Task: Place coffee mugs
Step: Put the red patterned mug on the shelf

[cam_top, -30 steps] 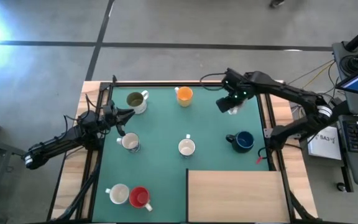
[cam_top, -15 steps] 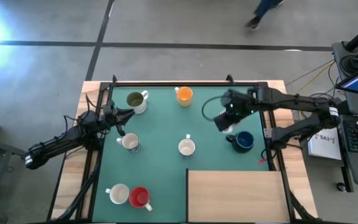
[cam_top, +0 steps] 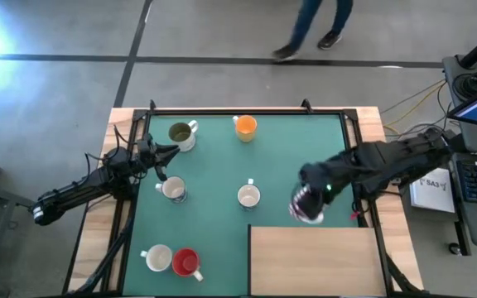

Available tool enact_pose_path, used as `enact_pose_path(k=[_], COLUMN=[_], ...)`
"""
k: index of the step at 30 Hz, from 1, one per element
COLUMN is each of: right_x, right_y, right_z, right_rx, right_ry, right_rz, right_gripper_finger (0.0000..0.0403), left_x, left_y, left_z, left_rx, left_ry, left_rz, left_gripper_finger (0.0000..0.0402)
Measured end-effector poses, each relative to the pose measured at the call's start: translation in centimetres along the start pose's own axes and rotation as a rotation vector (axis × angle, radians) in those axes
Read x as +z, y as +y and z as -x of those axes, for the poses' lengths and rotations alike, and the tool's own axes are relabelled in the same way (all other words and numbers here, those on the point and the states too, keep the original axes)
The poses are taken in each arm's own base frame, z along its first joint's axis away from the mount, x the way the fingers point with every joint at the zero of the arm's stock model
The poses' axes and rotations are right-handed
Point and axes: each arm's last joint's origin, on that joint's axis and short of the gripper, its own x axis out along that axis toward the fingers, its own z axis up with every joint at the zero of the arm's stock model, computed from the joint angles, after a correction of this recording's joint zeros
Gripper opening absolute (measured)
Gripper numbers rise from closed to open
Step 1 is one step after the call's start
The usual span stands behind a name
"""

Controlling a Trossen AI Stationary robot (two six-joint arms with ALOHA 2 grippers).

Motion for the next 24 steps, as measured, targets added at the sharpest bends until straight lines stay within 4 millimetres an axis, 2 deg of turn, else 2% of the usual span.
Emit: enact_pose_path(k=[5, 13, 19, 24], right_x=[-3.3, -8.0, -10.2, -11.2], right_y=[1.2, 1.2, 1.1, -0.1], right_z=[-0.1, -0.4, -0.3, -0.3], right_rx=[0.007, -0.101, -0.158, -0.324], right_ry=[0.107, 0.233, 0.275, 0.273], right_rz=[-0.032, -0.099, -0.167, -0.223], right_gripper_finger=[0.0013, 0.0013, 0.0013, 0.0013], left_x=[0.0, 0.0, 0.0, 0.0], left_y=[0.0, 0.0, 0.0, 0.0], left_z=[0.0, 0.0, 0.0, 0.0], left_rx=[0.0, 0.0, 0.0, 0.0], left_ry=[0.0, 0.0, 0.0, 0.0], left_rz=[0.0, 0.0, 0.0, 0.0], left_gripper_finger=[0.0049, 0.0049, 0.0049, 0.0049])
